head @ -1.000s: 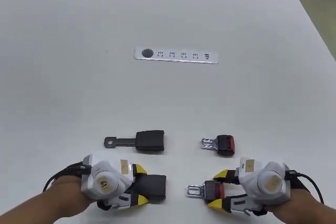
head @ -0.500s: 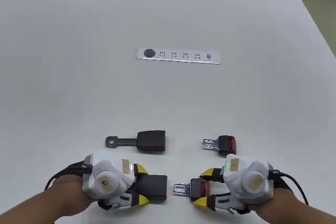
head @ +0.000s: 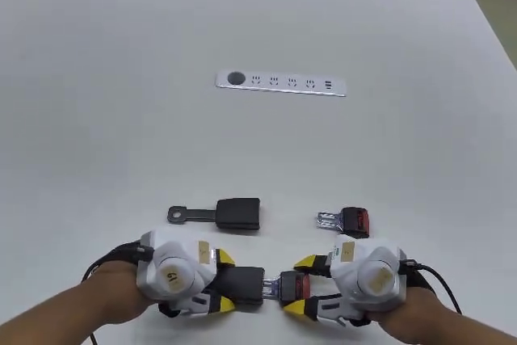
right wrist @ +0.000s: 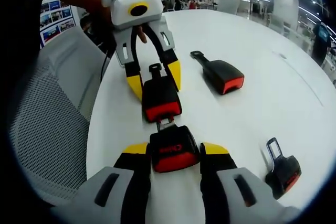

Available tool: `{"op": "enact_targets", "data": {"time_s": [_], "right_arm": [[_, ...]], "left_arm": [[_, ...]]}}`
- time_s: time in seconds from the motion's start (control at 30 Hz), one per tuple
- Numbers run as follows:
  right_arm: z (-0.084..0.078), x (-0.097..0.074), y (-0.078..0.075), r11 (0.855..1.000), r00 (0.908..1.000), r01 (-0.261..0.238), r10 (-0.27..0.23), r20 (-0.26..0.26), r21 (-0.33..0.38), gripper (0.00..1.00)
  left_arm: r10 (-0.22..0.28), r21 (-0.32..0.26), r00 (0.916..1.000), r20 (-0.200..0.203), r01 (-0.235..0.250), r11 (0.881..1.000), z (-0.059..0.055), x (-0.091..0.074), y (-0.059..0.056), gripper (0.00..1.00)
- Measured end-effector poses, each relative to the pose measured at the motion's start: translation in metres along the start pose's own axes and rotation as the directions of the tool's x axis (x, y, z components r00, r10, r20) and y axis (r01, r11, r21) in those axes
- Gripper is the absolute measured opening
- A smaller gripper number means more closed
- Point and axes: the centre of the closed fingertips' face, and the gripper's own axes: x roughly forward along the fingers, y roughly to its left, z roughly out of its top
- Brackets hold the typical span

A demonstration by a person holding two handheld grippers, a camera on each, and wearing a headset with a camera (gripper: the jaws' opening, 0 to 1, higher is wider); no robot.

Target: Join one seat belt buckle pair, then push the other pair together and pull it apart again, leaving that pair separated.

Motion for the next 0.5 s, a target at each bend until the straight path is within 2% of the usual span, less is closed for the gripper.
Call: {"op": "enact_targets", "data": {"time_s": [0.17, 0.5], "right_arm": [[0.003, 0.003, 0.000, 1.000, 0.9999, 0.008, -0.008, 0.008, 0.000, 0.36], [0.008, 0.010, 0.000, 1.000, 0.9998, 0.019, -0.019, 0.007, 0.008, 0.35]], "left_arm": [[0.002, -0.004, 1.0000, 0.005, -0.002, 1.000, 0.000, -0.001, 0.001, 0.35], [-0.025, 0.015, 0.9996, -0.013, 0.025, 1.000, 0.001, 0.002, 0.001, 0.34]]}}
